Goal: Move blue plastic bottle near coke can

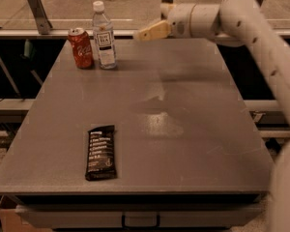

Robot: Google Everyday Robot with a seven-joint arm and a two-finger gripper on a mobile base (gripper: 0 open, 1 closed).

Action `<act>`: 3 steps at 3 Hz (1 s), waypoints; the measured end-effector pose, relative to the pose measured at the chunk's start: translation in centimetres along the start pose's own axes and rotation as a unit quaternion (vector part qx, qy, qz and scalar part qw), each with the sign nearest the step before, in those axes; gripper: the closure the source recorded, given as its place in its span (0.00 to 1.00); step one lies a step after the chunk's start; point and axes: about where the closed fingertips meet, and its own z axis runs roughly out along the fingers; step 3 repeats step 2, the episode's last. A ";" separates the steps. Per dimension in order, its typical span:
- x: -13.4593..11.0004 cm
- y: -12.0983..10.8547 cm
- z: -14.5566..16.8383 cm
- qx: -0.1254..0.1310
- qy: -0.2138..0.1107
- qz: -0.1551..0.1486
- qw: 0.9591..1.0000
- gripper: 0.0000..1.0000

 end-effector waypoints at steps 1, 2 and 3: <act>-2.8 -3.5 -9.6 0.102 -0.032 -0.019 0.994 0.00; -2.5 -4.4 -11.7 0.121 -0.032 -0.018 0.992 0.00; -2.5 -4.4 -11.7 0.121 -0.032 -0.018 0.992 0.00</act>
Offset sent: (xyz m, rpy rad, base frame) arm -0.0133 -0.0842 0.0407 0.0377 -0.0892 -0.1693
